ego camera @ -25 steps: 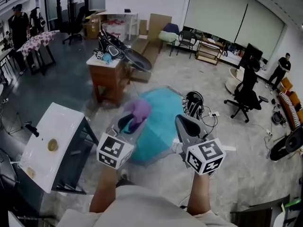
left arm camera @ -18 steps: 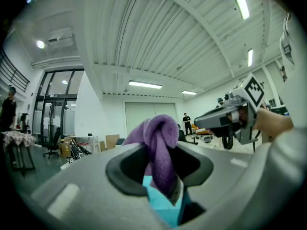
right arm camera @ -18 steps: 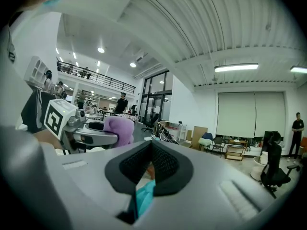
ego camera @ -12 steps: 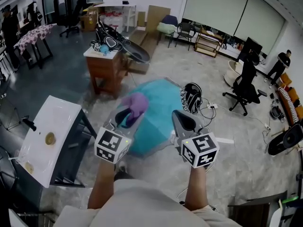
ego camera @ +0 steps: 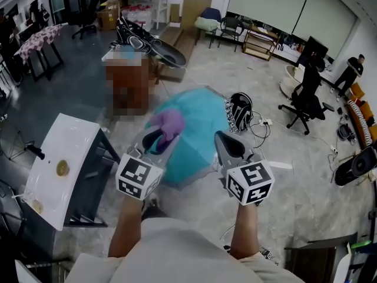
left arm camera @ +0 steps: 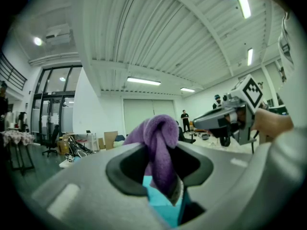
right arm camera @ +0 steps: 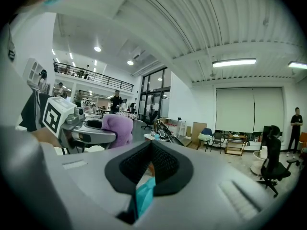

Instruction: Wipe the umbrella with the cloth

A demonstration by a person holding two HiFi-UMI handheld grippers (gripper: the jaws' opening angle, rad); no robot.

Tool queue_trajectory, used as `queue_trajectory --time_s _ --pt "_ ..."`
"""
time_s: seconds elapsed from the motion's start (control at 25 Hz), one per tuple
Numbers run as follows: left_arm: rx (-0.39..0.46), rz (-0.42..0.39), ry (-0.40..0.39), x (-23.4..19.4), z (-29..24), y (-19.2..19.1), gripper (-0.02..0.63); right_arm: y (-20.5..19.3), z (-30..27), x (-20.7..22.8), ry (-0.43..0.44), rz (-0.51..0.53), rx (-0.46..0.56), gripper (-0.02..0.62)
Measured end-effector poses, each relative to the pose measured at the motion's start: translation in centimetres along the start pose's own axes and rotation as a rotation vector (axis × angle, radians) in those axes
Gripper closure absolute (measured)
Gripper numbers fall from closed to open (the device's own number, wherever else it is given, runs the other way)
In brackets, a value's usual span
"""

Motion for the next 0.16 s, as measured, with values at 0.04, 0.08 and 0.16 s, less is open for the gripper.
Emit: queue_trajectory --time_s 0.04,0.08,0.16 --pt "-0.001 0.001 0.0 -0.03 -0.15 0.0 0.467 0.01 -0.07 0.13 0.0 0.001 -0.001 0.592" --pt "-0.001 0.002 0.001 -0.08 -0.34 0.02 0.466 0.03 -0.15 0.27 0.0 0.003 -0.002 0.592" --pt "0.0 0.005 0.001 -0.19 -0.73 0.05 0.467 0.11 -0.37 0.55 0.001 0.008 -0.004 0.592"
Point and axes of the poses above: the fingertips, and each gripper's own axes: z backward along the fingers, x to its right, y out of its top, the point moved 7 cm from there along z, backward along the fingers, and after that the axes turned 6 degrees about -z, right-handed, at the moved point
